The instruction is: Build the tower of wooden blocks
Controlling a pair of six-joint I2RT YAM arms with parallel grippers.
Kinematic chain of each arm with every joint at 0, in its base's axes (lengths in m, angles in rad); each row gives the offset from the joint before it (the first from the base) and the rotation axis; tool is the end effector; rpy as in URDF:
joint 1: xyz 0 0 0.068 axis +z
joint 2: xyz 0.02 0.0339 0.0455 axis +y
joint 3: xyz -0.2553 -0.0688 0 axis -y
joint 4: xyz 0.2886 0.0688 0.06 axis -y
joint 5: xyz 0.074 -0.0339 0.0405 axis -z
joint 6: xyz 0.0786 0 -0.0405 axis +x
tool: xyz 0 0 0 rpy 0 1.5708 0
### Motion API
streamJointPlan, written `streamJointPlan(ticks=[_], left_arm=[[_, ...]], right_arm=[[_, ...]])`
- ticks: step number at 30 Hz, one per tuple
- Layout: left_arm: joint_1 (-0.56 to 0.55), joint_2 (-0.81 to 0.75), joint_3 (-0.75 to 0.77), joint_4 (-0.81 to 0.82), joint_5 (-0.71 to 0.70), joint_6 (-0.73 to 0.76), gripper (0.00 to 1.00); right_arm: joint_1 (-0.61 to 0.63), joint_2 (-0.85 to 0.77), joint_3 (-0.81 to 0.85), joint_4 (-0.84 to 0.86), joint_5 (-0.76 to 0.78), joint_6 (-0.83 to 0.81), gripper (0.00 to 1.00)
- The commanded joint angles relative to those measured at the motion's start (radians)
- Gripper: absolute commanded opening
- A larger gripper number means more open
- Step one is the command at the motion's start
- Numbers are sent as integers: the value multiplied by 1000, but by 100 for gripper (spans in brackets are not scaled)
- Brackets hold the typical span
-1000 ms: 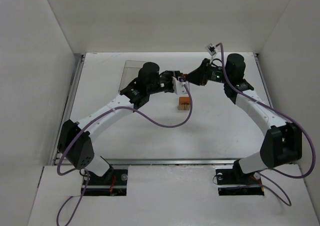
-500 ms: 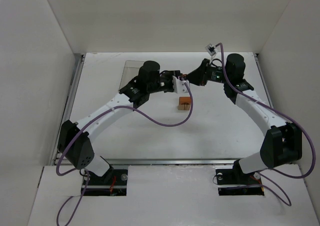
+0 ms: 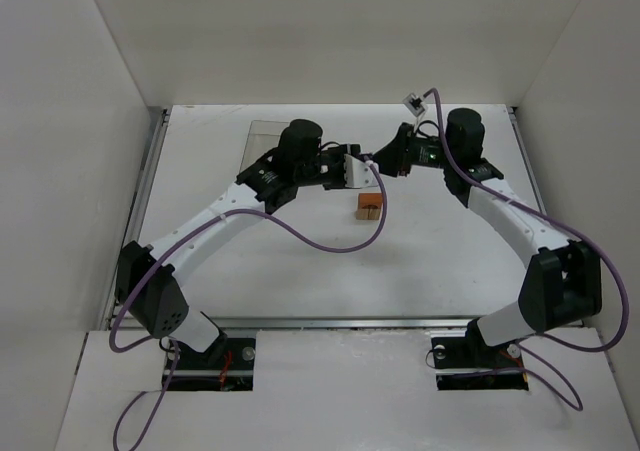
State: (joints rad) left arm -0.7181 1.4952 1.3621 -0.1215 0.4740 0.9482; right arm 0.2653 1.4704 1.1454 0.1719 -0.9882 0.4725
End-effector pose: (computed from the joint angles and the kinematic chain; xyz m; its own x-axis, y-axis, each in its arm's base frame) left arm 0.3032 -0.3126 0.3530 0.6352 0.4048 -0.6577 0.6894 0.0866 0.7191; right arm 0.3716 0.1690 0.3143 -0.5591 0.1076 -0.8221 -0.7706 0.2983 0.5632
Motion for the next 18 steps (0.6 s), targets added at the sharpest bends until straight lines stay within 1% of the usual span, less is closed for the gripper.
streamJointPlan(ticks=[1,2,3,6,7,9,11,12,13,14,18], left_arm=[[-7,-27,57,-10,78,-14,0],[-7,-27,57,-10,78,-14,0],[-7,-27,57,-21,78,-14,0],[-7,-27,66,-47,87,-14,0],[-7,-27,66,-58,97,-14,0],[-7,-27,75,-101,106,-3,0],[-7,-27,75,-141,106,6,0],[-7,-27,75,-159,106,15,0],[-7,-17,84,-177,106,30,0],[-7,-7,84,-200,106,40,0],[-7,37,153,-343,115,58,0]], right_arm=[[-1,18,28,0,19,-35,33],[-1,18,28,-11,19,-35,37],[-1,27,28,-11,19,-35,47],[-1,27,28,-20,10,-35,55],[-1,27,28,-20,10,-35,60],[-1,27,28,-29,22,-44,64],[-1,27,28,-40,31,-44,73],[-1,18,28,-52,43,-55,79],[-1,18,37,-63,68,-55,99],[-1,18,37,-63,81,-64,100],[-11,-5,56,-103,164,-64,100]])
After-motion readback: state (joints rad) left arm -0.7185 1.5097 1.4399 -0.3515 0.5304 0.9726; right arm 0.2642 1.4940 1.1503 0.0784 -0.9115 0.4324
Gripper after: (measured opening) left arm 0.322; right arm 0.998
